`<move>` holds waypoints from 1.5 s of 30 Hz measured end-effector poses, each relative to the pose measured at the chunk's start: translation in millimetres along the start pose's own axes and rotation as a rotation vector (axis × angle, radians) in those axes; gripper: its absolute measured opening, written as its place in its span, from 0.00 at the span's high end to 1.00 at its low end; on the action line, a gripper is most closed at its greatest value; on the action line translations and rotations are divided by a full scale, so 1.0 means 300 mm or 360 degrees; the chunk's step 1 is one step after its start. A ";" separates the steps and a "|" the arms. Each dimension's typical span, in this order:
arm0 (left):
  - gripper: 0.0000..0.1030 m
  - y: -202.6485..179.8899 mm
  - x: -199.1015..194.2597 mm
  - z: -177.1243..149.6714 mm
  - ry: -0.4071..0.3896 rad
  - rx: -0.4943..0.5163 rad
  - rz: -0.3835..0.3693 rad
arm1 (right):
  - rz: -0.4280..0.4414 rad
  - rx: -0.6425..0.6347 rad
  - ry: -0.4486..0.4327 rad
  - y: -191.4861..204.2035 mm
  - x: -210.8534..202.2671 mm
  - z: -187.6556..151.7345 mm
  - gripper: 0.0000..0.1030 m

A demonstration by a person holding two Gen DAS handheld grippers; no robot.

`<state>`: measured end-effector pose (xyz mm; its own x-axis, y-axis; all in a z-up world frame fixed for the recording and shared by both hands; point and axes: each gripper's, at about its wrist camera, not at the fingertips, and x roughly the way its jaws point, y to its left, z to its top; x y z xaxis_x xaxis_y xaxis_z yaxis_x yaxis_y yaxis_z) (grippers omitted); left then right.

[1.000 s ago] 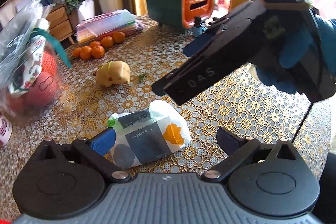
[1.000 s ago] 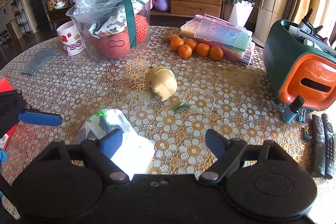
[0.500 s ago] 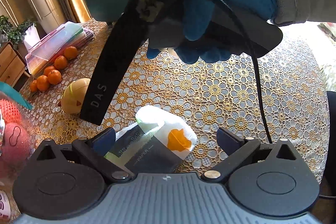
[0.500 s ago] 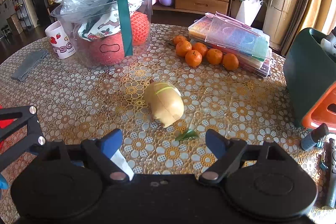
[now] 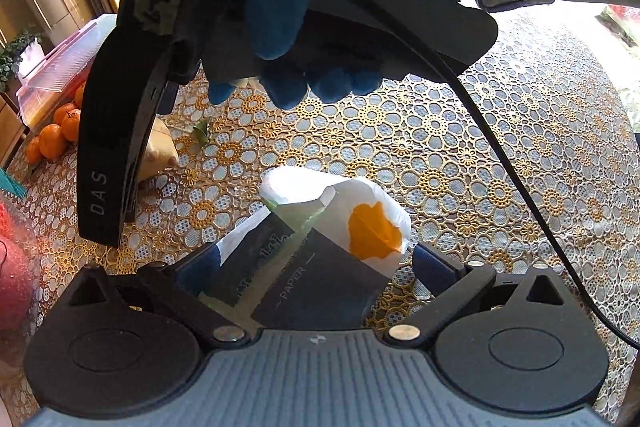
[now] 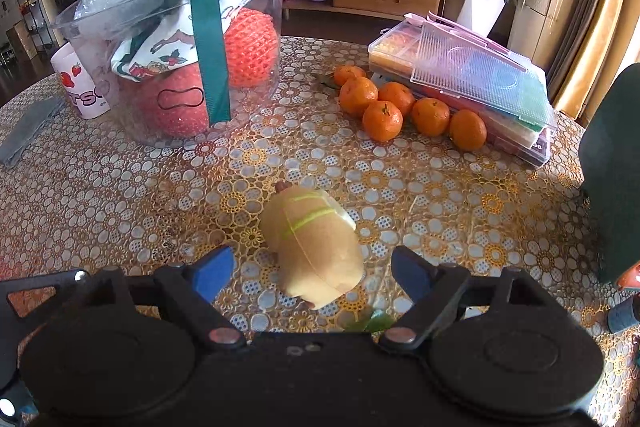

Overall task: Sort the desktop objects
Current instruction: 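Grasp the white tissue pack with the left tool while the right tool grasps the yellow potato toy, then carry the tissue pack in the left tool while the right tool carries the yellow toy over the box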

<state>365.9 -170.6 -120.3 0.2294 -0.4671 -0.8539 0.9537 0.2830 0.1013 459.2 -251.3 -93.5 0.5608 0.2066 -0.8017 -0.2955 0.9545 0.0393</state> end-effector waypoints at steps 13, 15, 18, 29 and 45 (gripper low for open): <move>0.00 0.006 0.002 -0.044 -0.0047 -0.0151 -0.0004 | -0.0024 0.0016 0.0029 -0.004 0.079 -0.011 0.19; 0.01 0.000 -0.002 -0.051 -0.0041 -0.0168 0.0004 | -0.0027 0.0014 0.0030 -0.001 0.080 -0.007 0.23; 0.06 -0.013 -0.014 -0.060 -0.0033 -0.0189 0.0019 | -0.0049 0.0001 0.0028 0.007 0.077 -0.007 0.30; 0.27 -0.102 -0.063 -0.098 0.0036 -0.0382 0.0167 | -0.0075 -0.0001 0.0061 0.032 0.029 -0.028 0.57; 0.57 -0.212 -0.189 -0.028 -0.0010 -0.0678 0.0359 | -0.0071 0.0000 0.0072 0.059 -0.225 -0.204 0.58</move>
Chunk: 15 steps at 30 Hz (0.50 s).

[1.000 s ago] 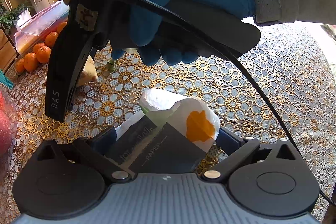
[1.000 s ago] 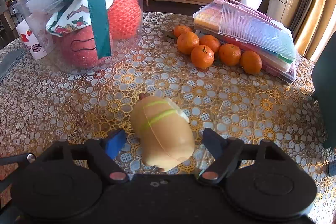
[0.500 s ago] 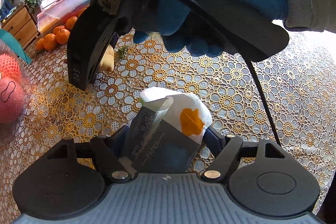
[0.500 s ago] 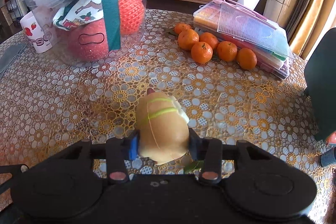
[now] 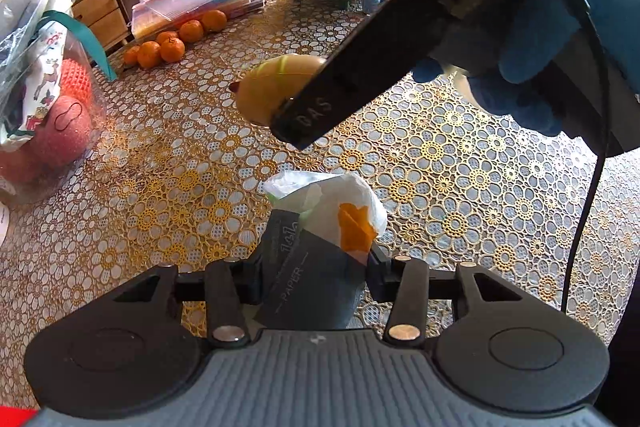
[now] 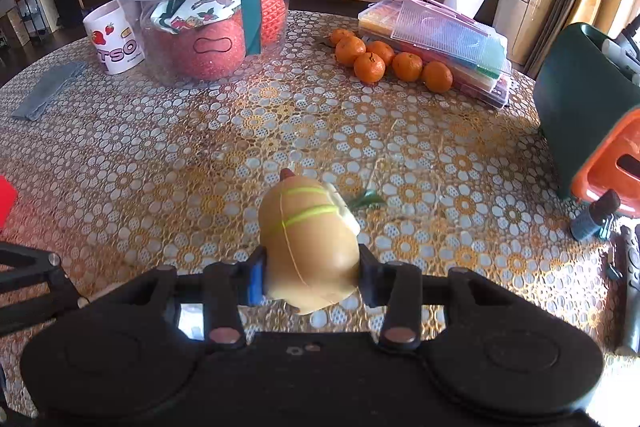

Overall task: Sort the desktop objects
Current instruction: 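Carry the tissue pack in the left tool while the right tool carries the yellow toy over the box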

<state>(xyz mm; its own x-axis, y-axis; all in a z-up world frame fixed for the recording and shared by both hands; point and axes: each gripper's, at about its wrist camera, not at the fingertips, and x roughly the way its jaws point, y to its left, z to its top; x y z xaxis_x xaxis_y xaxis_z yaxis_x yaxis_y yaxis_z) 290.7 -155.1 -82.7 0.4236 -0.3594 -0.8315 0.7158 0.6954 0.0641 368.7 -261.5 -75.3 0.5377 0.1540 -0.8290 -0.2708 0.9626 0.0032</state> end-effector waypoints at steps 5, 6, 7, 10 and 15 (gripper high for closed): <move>0.57 -0.017 -0.104 -0.040 -0.0038 -0.0103 0.0041 | 0.0023 -0.0003 -0.0016 0.017 -0.107 -0.063 0.58; 0.57 -0.021 -0.121 -0.047 -0.0045 -0.0114 0.0051 | 0.0026 -0.0004 -0.0021 0.023 -0.127 -0.072 0.58; 0.57 -0.016 -0.129 -0.048 -0.0050 -0.0130 0.0061 | 0.0033 -0.0002 -0.0027 0.028 -0.148 -0.082 0.58; 0.57 -0.036 -0.201 -0.082 -0.0066 -0.0181 0.0081 | 0.0051 0.0007 -0.0042 0.049 -0.209 -0.111 0.58; 0.57 -0.058 -0.334 -0.134 -0.0122 -0.0253 0.0114 | 0.0073 -0.0031 -0.0068 0.112 -0.315 -0.159 0.58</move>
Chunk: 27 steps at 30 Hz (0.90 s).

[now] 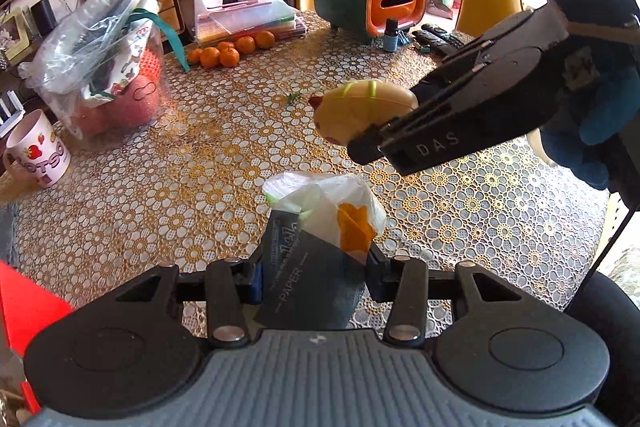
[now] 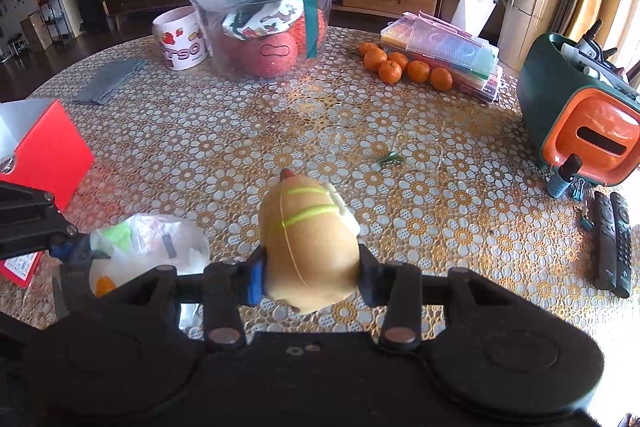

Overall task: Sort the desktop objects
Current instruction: 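Carry the tissue pack in the left tool while the right tool carries the yellow toy over the box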

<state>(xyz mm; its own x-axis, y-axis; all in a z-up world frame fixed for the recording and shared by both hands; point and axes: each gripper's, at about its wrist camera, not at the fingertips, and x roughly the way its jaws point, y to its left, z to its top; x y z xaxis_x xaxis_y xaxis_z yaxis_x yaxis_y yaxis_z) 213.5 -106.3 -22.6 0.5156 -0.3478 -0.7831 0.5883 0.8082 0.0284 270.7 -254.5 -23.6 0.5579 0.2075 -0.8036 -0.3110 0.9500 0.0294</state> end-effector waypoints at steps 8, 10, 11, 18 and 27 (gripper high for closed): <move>0.57 0.022 -0.197 -0.083 -0.0068 -0.0131 0.0067 | 0.0065 -0.0038 -0.0044 0.143 -0.165 -0.068 0.58; 0.57 0.037 -0.241 -0.108 -0.0085 -0.0162 0.0076 | 0.0081 -0.0053 -0.0055 0.184 -0.203 -0.085 0.58; 0.57 0.045 -0.266 -0.123 -0.0089 -0.0180 0.0091 | 0.0088 -0.0061 -0.0059 0.204 -0.219 -0.092 0.58; 0.57 0.117 -0.406 -0.217 -0.0123 -0.0296 0.0140 | 0.0162 -0.0123 -0.0087 0.349 -0.313 -0.129 0.58; 0.57 0.259 -0.533 -0.327 -0.0149 -0.0468 0.0251 | 0.0252 -0.0243 -0.0095 0.551 -0.335 -0.120 0.58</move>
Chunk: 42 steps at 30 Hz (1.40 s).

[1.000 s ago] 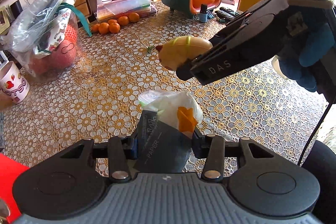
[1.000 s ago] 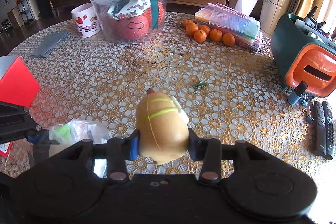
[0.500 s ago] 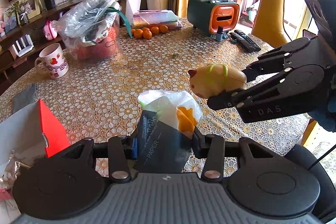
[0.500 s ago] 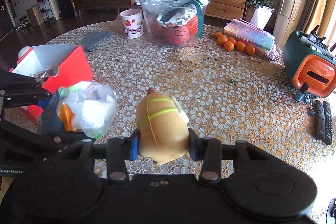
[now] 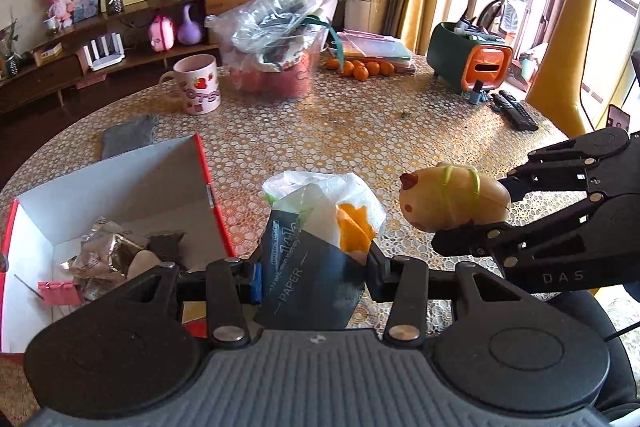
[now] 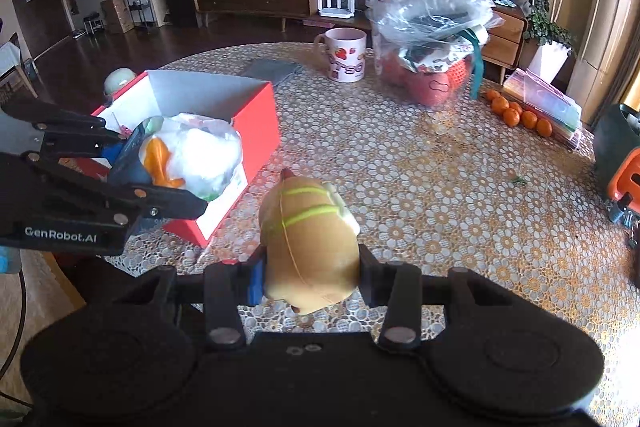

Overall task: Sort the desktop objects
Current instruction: 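Carry the tissue pack in the left tool while the right tool carries the yellow toy over the box, then open the left tool to drop the tissue pack while the right tool drops the yellow toy into the box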

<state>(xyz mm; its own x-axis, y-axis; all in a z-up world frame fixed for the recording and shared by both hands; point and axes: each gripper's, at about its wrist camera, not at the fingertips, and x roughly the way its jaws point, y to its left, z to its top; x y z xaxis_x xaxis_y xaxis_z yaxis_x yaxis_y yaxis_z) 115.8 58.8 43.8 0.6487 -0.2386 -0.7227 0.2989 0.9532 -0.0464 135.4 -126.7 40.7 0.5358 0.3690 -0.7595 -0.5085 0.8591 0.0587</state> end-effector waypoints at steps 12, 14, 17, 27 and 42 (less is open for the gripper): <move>0.57 0.253 -0.091 -0.030 -0.0038 -0.0174 0.0200 | 0.0115 -0.0116 -0.0029 0.205 0.080 0.093 0.58; 0.57 0.295 -0.093 -0.030 -0.0044 -0.0199 0.0238 | 0.0126 -0.0130 -0.0035 0.233 0.103 0.110 0.58; 0.57 0.358 -0.088 -0.023 -0.0051 -0.0225 0.0307 | 0.0136 -0.0139 -0.0040 0.271 0.142 0.137 0.58; 0.57 0.568 -0.006 0.008 -0.0008 -0.0330 0.0477 | 0.0137 -0.0181 -0.0061 0.389 0.287 0.234 0.58; 0.57 0.652 0.193 -0.031 0.0167 -0.0320 0.0526 | -0.0012 -0.0215 0.0045 0.452 0.564 0.310 0.58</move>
<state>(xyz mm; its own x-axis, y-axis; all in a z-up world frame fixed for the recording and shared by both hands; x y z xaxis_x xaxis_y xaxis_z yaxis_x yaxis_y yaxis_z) 205.2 233.0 -13.6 0.6087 0.0975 -0.7873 -0.0639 0.9952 0.0738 219.8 85.4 -19.4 0.5216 0.3510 -0.7776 -0.5919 0.8053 -0.0335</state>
